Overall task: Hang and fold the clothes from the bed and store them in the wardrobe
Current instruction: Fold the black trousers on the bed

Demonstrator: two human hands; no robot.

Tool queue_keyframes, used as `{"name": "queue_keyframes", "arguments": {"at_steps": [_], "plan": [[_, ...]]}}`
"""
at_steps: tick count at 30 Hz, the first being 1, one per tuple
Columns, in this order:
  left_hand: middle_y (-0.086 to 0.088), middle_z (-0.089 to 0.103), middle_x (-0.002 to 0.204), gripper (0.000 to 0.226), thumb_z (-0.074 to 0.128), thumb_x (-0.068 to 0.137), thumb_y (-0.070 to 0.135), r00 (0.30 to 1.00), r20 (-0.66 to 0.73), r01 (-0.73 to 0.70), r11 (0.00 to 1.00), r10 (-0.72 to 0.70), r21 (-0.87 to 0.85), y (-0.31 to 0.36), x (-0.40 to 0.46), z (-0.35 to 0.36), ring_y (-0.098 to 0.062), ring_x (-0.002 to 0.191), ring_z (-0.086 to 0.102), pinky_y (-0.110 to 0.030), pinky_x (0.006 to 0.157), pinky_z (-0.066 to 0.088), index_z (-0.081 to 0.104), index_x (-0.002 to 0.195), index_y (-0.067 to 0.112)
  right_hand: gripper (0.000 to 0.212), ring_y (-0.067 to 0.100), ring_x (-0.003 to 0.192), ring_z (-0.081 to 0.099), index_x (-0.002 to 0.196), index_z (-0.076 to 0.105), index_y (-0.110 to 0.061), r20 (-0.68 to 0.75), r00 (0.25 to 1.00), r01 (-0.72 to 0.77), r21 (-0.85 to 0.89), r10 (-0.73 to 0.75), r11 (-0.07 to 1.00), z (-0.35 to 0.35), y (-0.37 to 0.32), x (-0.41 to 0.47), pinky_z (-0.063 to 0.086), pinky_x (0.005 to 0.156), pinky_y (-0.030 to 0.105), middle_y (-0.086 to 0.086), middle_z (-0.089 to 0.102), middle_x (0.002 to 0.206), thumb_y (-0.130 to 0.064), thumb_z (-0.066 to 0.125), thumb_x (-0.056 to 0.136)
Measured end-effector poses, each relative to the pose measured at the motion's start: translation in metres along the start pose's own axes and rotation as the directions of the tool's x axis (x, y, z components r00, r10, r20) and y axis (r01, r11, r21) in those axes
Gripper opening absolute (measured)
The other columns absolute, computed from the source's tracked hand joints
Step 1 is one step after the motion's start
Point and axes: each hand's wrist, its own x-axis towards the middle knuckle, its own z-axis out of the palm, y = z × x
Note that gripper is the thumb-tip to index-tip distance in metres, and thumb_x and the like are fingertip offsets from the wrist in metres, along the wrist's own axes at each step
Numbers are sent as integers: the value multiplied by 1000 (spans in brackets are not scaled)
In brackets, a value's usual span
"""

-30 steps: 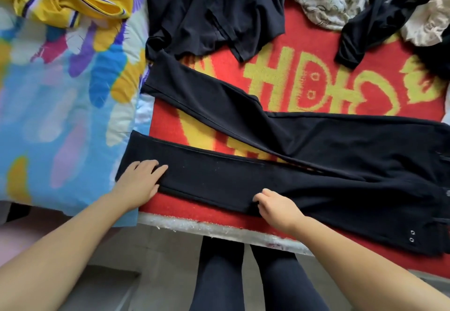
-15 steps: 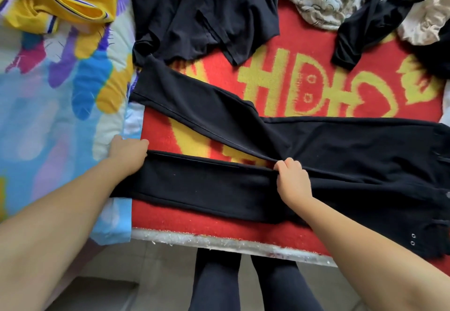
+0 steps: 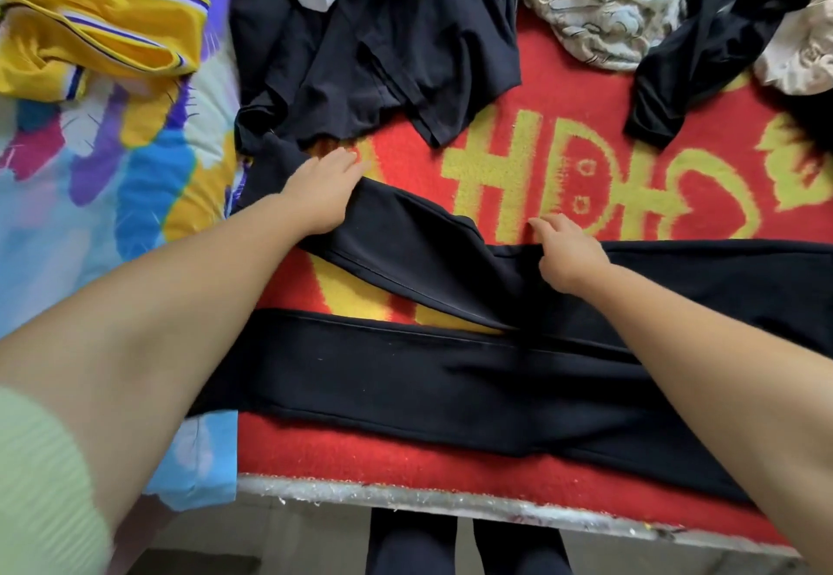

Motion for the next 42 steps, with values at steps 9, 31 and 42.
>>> {"name": "queue_keyframes", "arguments": {"at_steps": [9,31,42], "plan": [[-14,64,112,21,53,89,14,996,82,8,953,-35,303,3,0,-15,-33,105,59,-37,84,39,53,110,10,15,29,71,50,97,39,-12,-123,992,-12,-12,11,1000,13,25,-10,37,58,35,9,59,85,-16,53,93],[-3,56,123,28,41,90,13,809,493,207,940,-321,271,29,-221,121,-22,116,52,-37,95,37,46,118,17,36,27,112,53,129,43,-18,387,829,436,4,-403,900,121,5,-141,42,79,36,5,54,121,-24,48,95],[-6,58,115,28,41,100,33,966,212,-102,973,146,-205,281,-87,21,-27,103,55,-40,81,49,52,118,14,51,32,120,48,140,46,-14,-189,964,194,9,-189,981,24,187,-134,42,95,42,9,51,133,-1,44,91]]}}
